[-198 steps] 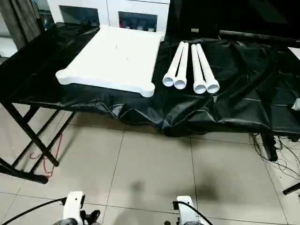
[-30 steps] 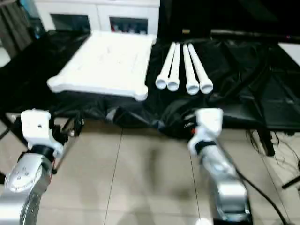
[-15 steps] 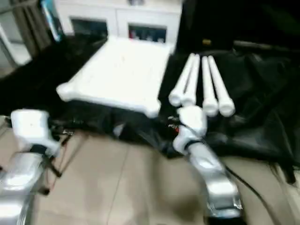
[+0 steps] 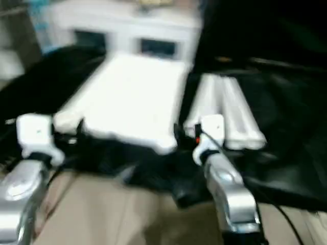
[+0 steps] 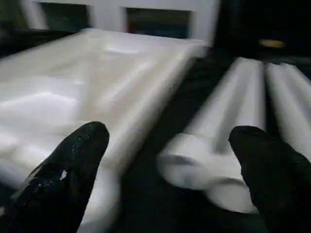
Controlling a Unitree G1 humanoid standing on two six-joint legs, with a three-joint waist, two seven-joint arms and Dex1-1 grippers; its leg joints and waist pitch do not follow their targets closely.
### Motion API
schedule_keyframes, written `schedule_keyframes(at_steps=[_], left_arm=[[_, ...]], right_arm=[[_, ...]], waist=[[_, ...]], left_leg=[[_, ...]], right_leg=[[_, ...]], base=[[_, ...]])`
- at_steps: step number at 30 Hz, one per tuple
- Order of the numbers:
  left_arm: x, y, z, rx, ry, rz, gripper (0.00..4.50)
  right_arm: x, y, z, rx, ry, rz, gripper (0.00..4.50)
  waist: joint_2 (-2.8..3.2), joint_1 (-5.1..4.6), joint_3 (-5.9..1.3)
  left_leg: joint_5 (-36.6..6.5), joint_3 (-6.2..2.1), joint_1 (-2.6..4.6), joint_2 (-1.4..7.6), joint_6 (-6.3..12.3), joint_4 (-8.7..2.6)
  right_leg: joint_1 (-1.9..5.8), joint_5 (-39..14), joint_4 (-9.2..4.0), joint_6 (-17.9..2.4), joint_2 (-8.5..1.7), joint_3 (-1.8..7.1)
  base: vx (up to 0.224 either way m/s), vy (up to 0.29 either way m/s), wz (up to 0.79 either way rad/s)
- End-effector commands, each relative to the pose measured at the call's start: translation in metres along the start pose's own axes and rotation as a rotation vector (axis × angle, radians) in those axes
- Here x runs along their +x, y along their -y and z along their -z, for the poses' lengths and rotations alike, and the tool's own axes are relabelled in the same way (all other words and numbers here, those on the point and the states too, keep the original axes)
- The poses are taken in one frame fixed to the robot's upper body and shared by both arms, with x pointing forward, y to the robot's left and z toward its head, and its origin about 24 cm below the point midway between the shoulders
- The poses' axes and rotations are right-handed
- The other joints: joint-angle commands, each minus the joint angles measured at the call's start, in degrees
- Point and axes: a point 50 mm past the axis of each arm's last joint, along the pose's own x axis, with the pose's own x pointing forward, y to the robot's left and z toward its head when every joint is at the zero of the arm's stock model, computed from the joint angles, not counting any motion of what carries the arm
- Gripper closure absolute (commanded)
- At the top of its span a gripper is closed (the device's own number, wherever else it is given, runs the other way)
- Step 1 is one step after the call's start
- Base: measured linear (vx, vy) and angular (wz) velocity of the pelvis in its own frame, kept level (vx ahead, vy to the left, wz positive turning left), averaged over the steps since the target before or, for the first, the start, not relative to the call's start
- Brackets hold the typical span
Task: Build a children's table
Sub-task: Move to table
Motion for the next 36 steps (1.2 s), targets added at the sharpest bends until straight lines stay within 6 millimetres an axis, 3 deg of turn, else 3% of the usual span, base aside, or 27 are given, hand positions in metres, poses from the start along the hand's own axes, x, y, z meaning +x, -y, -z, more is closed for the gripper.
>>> schedule_keyframes(at_steps=[1,2,3,4,5,6,7,8,9,10,11,12,13,14,16,17,18,19,20,23,26,28,29,30,32,36], left_arm=[[0.001,0.008,0.0,0.012,-0.006,0.073,0.03],[0.001,0.011,0.001,0.013,-0.006,0.098,0.03],[0.002,0.013,0.001,0.014,-0.006,0.114,0.03],[0.002,0.016,0.001,-0.004,-0.003,0.144,0.03],[0.002,0.018,0.001,-0.017,0.0,0.162,0.03],[0.002,0.021,0.001,-0.027,-0.005,0.192,0.03],[0.002,0.025,0.003,-0.029,-0.023,0.234,0.03],[0.001,0.031,0.004,-0.015,-0.038,0.304,0.03],[0.0,0.037,0.005,0.003,-0.05,0.377,0.03],[0.0,0.04,0.005,0.008,-0.055,0.413,0.03],[0.0,0.04,0.005,0.008,-0.055,0.416,0.03],[0.0,0.044,0.006,0.01,-0.067,0.471,0.03],[0.001,0.046,0.008,0.02,-0.082,0.512,0.03],[0.005,0.048,0.01,0.049,-0.092,0.575,0.03],[0.007,0.049,0.01,0.065,-0.089,0.602,0.03],[0.014,0.046,0.009,0.085,-0.07,0.616,0.03],[0.014,0.046,0.009,0.087,-0.068,0.617,0.03],[0.019,0.044,0.009,0.102,-0.058,0.629,0.03],[0.022,0.043,0.009,0.108,-0.062,0.654,0.32],[0.029,0.041,0.01,0.099,-0.077,0.727,0.39],[0.035,0.04,0.012,0.097,-0.121,0.846,0.79],[0.043,0.035,0.018,0.165,-0.214,0.916,0.9],[0.048,0.03,0.023,0.213,-0.297,0.954,1.02],[0.048,0.03,0.023,0.213,-0.297,0.954,1.12],[0.051,0.027,0.026,0.221,-0.343,0.988,1.19],[0.055,0.022,0.029,0.229,-0.413,1.022,1.57]], right_arm=[[-0.002,0.002,-0.004,0.011,0.015,0.017,0.0],[-0.003,0.003,-0.006,0.02,0.024,0.018,0.0],[-0.003,0.003,-0.007,0.026,0.031,0.018,0.0],[-0.004,0.003,-0.008,0.032,0.032,0.006,0.0],[-0.004,0.003,-0.009,0.035,0.03,-0.004,0.0],[-0.004,0.004,-0.009,0.037,0.027,-0.01,0.0],[-0.004,0.006,-0.01,0.036,0.025,-0.021,0.0],[-0.005,0.006,-0.012,0.025,0.02,-0.045,0.0],[-0.005,0.007,-0.015,-0.003,0.014,-0.081,0.0],[-0.005,0.007,-0.016,-0.022,0.01,-0.103,0.0],[-0.006,0.007,-0.017,-0.024,0.01,-0.104,0.0],[-0.006,0.008,-0.019,-0.046,0.003,-0.138,0.0],[-0.005,0.01,-0.022,-0.067,-0.001,-0.165,0.0],[-0.004,0.011,-0.028,-0.113,0.0,-0.219,0.0],[-0.003,0.011,-0.031,-0.139,0.002,-0.246,0.0],[0.0,0.012,-0.037,-0.138,0.009,-0.275,0.0],[0.001,0.012,-0.038,-0.138,0.01,-0.277,0.0],[0.003,0.013,-0.041,-0.142,0.013,-0.299,0.0],[0.004,0.013,-0.044,-0.154,0.011,-0.331,0.0],[0.006,0.013,-0.048,-0.192,-0.007,-0.423,0.0],[0.004,0.014,-0.053,-0.263,-0.005,-0.518,0.0],[0.001,0.014,-0.052,-0.297,-0.047,-0.611,0.0],[-0.003,0.013,-0.05,-0.316,-0.087,-0.687,0.0],[-0.003,0.013,-0.05,-0.316,-0.087,-0.687,0.0],[-0.005,0.012,-0.048,-0.33,-0.119,-0.742,0.0],[-0.009,0.009,-0.042,-0.363,-0.169,-0.811,0.0]], waist=[[-0.51,3.89,-2.88],[-1.08,3.48,-3.12],[-0.74,4.08,-3.37],[0.27,2.63,-3.57],[1.21,2.72,-3.52],[2.0,2.88,-3.65],[5.23,2.29,-3.68],[6.67,-0.34,-3.58],[6.18,-0.77,-4.91],[5.76,0.52,-5.25],[4.7,0.54,-5.29],[4.15,0.83,-5.14],[3.22,1.49,-4.48],[3.12,2.08,-4.38],[3.42,1.61,-3.86],[4.29,0.88,-3.47],[4.45,0.49,-3.28],[4.15,-0.01,-3.13],[4.04,-0.04,-2.89],[3.66,0.06,-2.82],[3.67,0.32,-3.17],[3.3,0.51,-3.35],[3.69,0.83,-3.48],[3.55,0.72,-3.45],[3.58,0.73,-3.69],[3.51,0.87,-4.11]], left_leg=[[-4.21,-6.12,-6.58,-1.19,0.26,4.25],[3.23,-9.11,-10.54,-1.84,-1.83,6.37],[5.71,-10.23,-11.67,-1.43,-0.99,6.73],[10.54,-11.13,-12.14,-1.35,-1.04,6.15],[19.13,-11.17,-12.86,-0.96,-0.38,2.07],[24.45,-11.04,-12.83,-0.58,0.75,-1.1],[29.88,-11.67,-10.5,1.98,4.14,-5.03],[26.04,-17.17,-8.26,11.14,11.69,-7.52],[33.21,-19.14,-6.03,13.52,16.71,-6.19],[53.31,-18.31,-5.01,11.49,19.14,-3.17],[61.9,-17.02,-6.22,8.28,16.86,-2.67],[57.88,-15.18,-7.8,5.65,14.52,-2.54],[38.36,-11.18,-10.88,1.59,9.33,-3.09],[20.18,-10.03,-11.35,2.09,4.97,-4.61],[6.24,-9.66,-10.68,3.11,1.67,-6.29],[-0.05,-9.23,-10.32,3.64,0.06,-7.14],[-3.86,-9.04,-10.0,3.91,-0.87,-7.54],[-9.04,-8.76,-9.71,4.23,-2.62,-7.85],[-12.56,-8.46,-9.28,4.29,-3.92,-7.88],[-15.16,-8.42,-8.82,4.51,-5.16,-8.02],[-11.66,-8.0,-9.18,4.73,-4.51,-8.02],[-10.02,-7.76,-9.22,4.68,-3.46,-7.91],[-9.38,-7.56,-8.96,4.69,-2.95,-7.74],[-8.81,-7.43,-9.07,4.72,-2.79,-7.74],[-5.35,-7.1,-9.65,5.04,-2.5,-7.71],[-1.2,-6.61,-9.78,5.12,-1.18,-7.31]], right_leg=[[10.02,-34.95,-10.45,-16.7,-11.09,15.03],[11.61,-21.13,-7.79,-18.05,-7.9,14.34],[11.59,-11.35,-7.28,-19.46,-8.83,12.83],[9.92,1.47,-7.28,-20.62,-7.04,10.52],[8.42,10.17,-7.05,-18.36,-4.22,6.85],[7.78,13.9,-6.21,-15.56,-2.04,5.17],[5.53,11.69,-5.59,-8.37,0.0,1.74],[1.07,2.62,1.39,-2.67,-0.37,0.44],[0.39,2.0,2.45,-1.0,-2.38,1.14],[-1.39,8.87,1.03,2.36,-3.86,2.78],[-0.96,14.8,-0.79,4.92,-4.56,3.18],[-0.12,17.11,-2.34,4.61,-4.43,2.9],[1.49,16.58,-4.37,2.05,-4.92,2.33],[2.62,11.74,-4.62,0.08,-5.77,2.27],[2.73,2.0,-5.27,-3.06,-5.05,2.11],[2.17,-4.66,-5.74,-4.31,-4.65,1.84],[1.88,-8.65,-6.15,-4.71,-4.56,1.79],[1.62,-14.78,-6.59,-4.78,-4.73,1.83],[1.07,-20.27,-7.2,-3.99,-4.97,1.99],[0.7,-25.42,-7.72,-2.6,-5.53,2.29],[0.83,-20.31,-7.28,-3.55,-5.46,2.25],[0.93,-18.56,-7.16,-3.76,-5.34,2.2],[0.69,-17.49,-7.07,-3.78,-5.28,2.33],[0.81,-16.63,-7.01,-4.0,-5.31,2.32],[1.3,-12.76,-6.47,-5.43,-5.54,1.98],[1.52,-5.58,-5.97,-7.41,-5.4,1.67]], base=[[0.295,-0.085,-0.53],[0.25,-0.039,-0.52],[0.222,-0.037,-0.15],[0.222,-0.037,-0.15],[0.195,-0.013,0.07],[0.186,0.024,0.06],[0.186,0.024,0.06],[0.177,0.091,-0.07],[0.155,0.094,-0.04],[0.155,0.094,-0.04],[0.057,0.121,0.01],[-0.031,0.15,-0.08],[-0.031,0.15,-0.08],[0.0,0.0,0.0],[-0.052,-0.011,-0.04],[-0.069,-0.009,-0.06],[-0.069,-0.004,-0.07],[-0.104,-0.005,-0.09],[-0.069,-0.001,-0.06],[-0.021,0.0,-0.02],[0.0,0.0,0.0],[0.0,0.0,0.0],[0.0,0.0,0.0],[0.0,0.0,0.0],[0.0,0.0,0.0],[0.0,0.0,0.0]])
